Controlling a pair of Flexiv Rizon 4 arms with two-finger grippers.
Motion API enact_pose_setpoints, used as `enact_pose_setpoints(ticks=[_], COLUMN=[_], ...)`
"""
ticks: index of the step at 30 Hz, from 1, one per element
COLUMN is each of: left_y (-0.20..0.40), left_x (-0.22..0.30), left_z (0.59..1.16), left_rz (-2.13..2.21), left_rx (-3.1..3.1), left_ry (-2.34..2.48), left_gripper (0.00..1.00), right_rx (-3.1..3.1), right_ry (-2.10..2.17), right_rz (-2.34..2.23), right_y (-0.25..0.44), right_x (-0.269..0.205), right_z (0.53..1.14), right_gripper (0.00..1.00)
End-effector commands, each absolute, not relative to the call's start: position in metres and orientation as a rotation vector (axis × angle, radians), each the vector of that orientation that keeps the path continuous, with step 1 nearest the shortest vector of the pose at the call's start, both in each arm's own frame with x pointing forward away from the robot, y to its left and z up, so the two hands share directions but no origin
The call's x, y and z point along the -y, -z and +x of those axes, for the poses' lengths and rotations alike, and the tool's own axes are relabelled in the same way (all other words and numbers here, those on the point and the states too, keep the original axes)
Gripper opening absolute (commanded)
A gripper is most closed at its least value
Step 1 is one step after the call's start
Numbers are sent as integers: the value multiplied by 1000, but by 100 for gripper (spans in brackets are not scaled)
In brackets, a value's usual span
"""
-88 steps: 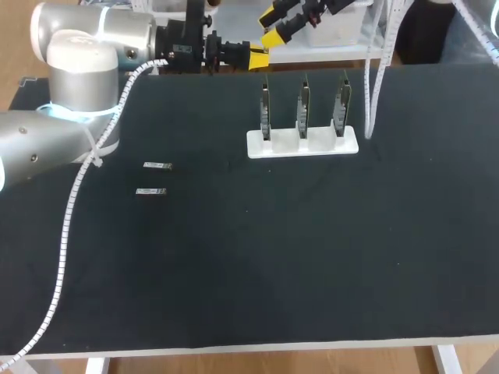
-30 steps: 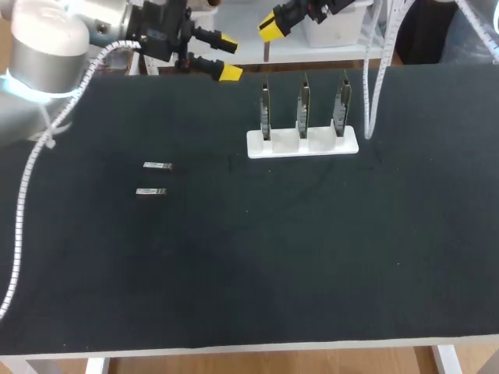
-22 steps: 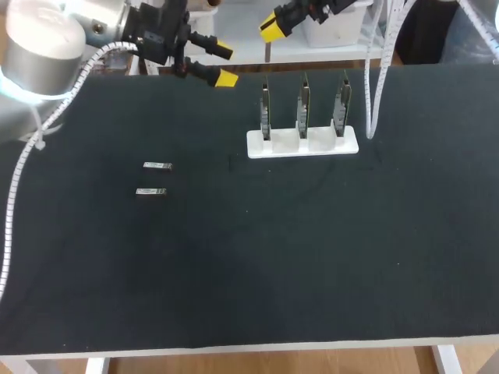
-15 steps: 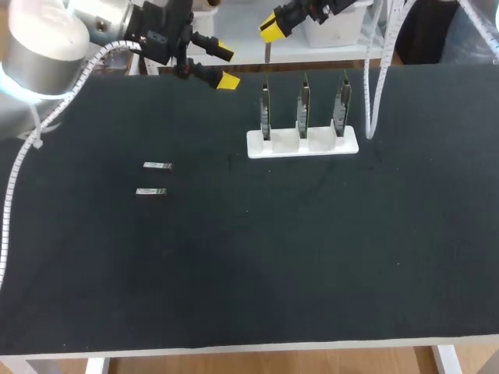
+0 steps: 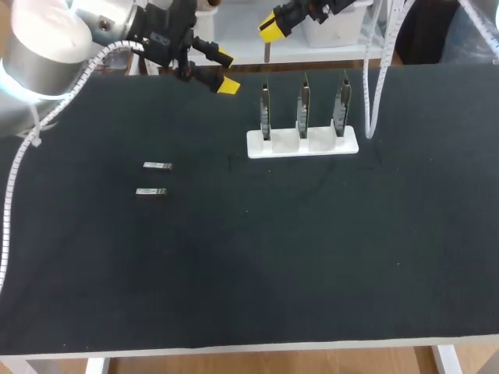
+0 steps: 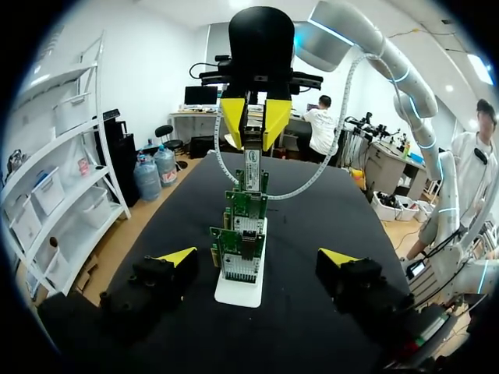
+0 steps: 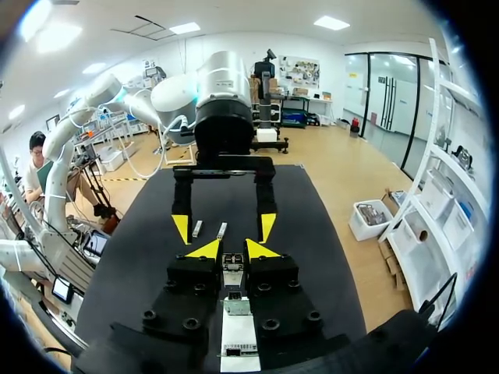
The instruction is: Pick up the optical module with the left hand, and insert it into the network port with the right hand.
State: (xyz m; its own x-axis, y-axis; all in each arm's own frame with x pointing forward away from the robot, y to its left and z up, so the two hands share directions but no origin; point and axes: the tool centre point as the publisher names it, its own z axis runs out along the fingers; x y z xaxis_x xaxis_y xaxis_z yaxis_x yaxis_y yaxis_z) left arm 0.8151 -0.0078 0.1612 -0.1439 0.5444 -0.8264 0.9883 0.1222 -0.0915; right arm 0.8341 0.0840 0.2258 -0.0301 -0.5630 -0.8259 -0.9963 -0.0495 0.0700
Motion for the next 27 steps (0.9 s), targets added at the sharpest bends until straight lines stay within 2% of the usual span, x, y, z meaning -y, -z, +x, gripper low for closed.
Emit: enact_pose_setpoints(ticks=[1,27], left_y=[-161,-158], left_x=[10,11], left_z=[818,818], left_rz=[1496,1490], left_rx=[-1771,-1768], left_ry=[897,917], left_gripper=[100,100], right_rx=[-1583,-1576], right_ry=[-1186,-1171], right_rz=[-1822,-1830], right_y=[-227,-227], right_x=[-85,-83], right_z=[842,840], right_gripper=[0,0])
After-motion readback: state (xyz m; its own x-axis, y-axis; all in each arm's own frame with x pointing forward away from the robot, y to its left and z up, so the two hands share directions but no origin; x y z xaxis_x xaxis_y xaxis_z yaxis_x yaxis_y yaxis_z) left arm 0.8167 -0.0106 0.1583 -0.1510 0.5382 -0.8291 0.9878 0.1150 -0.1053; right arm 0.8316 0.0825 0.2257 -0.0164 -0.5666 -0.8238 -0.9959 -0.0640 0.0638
